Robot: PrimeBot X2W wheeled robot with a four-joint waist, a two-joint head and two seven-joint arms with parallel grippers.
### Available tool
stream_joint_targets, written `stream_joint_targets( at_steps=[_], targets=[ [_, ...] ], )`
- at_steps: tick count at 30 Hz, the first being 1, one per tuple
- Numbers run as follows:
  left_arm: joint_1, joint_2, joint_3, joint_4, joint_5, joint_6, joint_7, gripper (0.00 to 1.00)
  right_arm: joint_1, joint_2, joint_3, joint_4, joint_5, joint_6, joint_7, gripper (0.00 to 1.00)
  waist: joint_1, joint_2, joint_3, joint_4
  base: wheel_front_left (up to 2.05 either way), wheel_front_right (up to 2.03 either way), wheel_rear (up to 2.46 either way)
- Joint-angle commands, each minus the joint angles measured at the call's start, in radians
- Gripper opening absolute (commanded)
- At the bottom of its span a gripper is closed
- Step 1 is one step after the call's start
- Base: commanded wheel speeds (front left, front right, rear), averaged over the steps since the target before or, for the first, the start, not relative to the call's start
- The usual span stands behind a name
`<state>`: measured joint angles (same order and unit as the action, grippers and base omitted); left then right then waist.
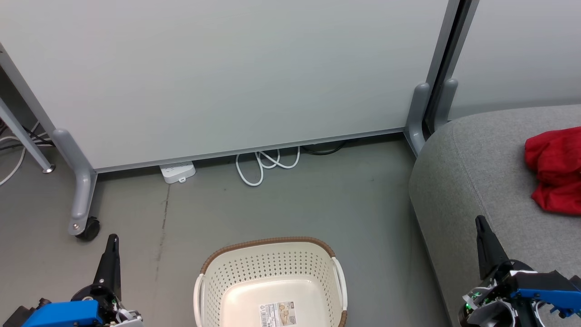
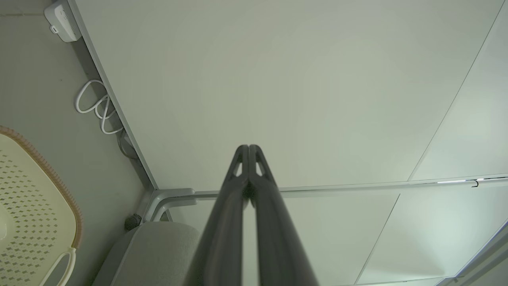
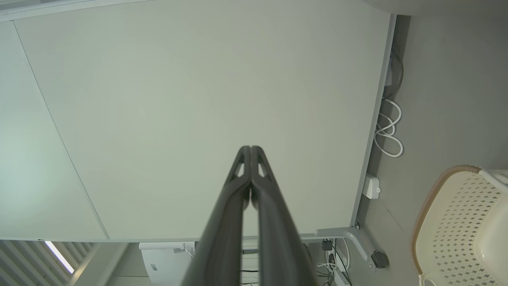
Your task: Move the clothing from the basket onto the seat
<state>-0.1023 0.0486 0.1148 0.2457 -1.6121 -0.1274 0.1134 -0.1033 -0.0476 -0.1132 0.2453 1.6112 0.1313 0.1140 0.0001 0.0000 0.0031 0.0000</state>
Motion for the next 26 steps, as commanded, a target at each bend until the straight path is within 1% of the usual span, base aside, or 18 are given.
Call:
stream_joint_targets(
  at_steps=[1, 26],
  targets=[
    [-0.012, 0.004, 0.002, -0.004, -0.001, -0.006, 0.005, 0.00, -0.011, -0.005, -0.002, 0.001, 0.003, -0.001, 0.001, 0.00, -0.0001, 0.0000, 0.000, 0.000, 0.00, 0.00, 0.00],
    [-0.012, 0.004, 0.002, -0.004, -0.001, -0.006, 0.005, 0.00, -0.011, -0.005, -0.001, 0.001, 0.003, -0.001, 0.000, 0.00, -0.0001, 0.0000, 0.000, 0.000, 0.00, 0.00, 0.00]
  ],
)
